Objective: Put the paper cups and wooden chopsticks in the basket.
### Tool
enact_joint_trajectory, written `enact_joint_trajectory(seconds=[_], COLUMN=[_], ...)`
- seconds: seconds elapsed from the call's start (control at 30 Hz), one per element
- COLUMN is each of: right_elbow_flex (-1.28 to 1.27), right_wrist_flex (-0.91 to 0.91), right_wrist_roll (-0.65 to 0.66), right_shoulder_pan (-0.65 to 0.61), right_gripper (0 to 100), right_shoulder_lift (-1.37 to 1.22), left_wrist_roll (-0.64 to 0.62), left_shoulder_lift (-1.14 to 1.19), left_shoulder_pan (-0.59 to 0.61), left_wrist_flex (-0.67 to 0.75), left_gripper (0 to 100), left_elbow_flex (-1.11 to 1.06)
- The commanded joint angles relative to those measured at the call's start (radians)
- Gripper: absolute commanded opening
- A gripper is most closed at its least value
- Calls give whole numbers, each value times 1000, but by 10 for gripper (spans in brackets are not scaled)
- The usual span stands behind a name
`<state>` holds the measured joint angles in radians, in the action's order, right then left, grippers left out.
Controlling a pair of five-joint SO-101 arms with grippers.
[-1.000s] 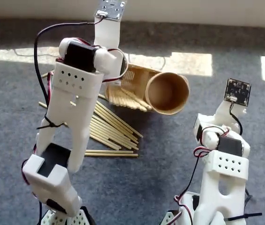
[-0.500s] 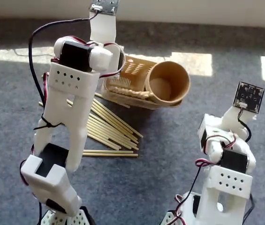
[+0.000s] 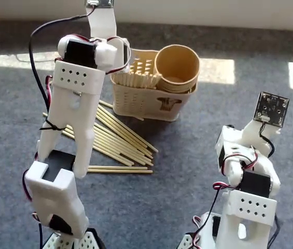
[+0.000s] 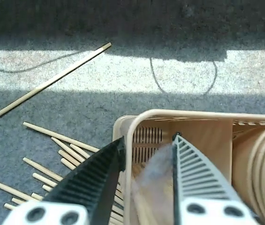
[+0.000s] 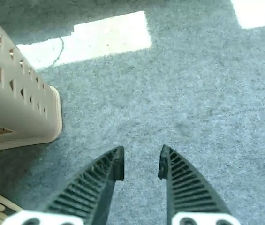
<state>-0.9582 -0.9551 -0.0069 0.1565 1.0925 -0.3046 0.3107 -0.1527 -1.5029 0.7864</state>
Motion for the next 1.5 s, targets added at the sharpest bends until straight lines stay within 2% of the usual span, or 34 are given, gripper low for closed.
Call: enact_joint_trajectory(seconds=[0.0, 0.23, 0.47, 0.57, 0.67, 0.77, 0.97, 1.07, 1.23, 1.47], right_elbow_flex=[2, 2, 1, -7, -41, -74, -84, -84, -84, -85], right_wrist_flex=[-2, -2, -2, -2, 47, 93, 101, 101, 101, 102], right_wrist_roll=[-5, -6, -6, -6, -6, -6, -6, -6, -6, -6], right_shoulder_pan=[-8, -8, -13, -13, -13, -13, -15, -15, -15, -30], right_gripper=[134, 134, 134, 134, 134, 134, 134, 134, 134, 134], right_shoulder_lift=[21, 21, 21, 21, 21, 21, 21, 21, 21, 21], left_wrist_roll=[-11, -9, 60, 84, 83, 87, 196, 253, 388, 560], left_shoulder_lift=[-10, -19, -19, -19, -18, -18, 2, 51, 206, 435], left_shoulder_pan=[7, 12, 15, 62, 139, 214, 348, 384, 395, 395], left_wrist_flex=[26, 9, -155, -238, -255, -253, -247, -173, -37, 25], left_gripper=[181, 182, 178, 178, 178, 178, 179, 181, 181, 178], left_elbow_flex=[93, 275, 463, 521, 516, 489, 387, 285, 173, 282])
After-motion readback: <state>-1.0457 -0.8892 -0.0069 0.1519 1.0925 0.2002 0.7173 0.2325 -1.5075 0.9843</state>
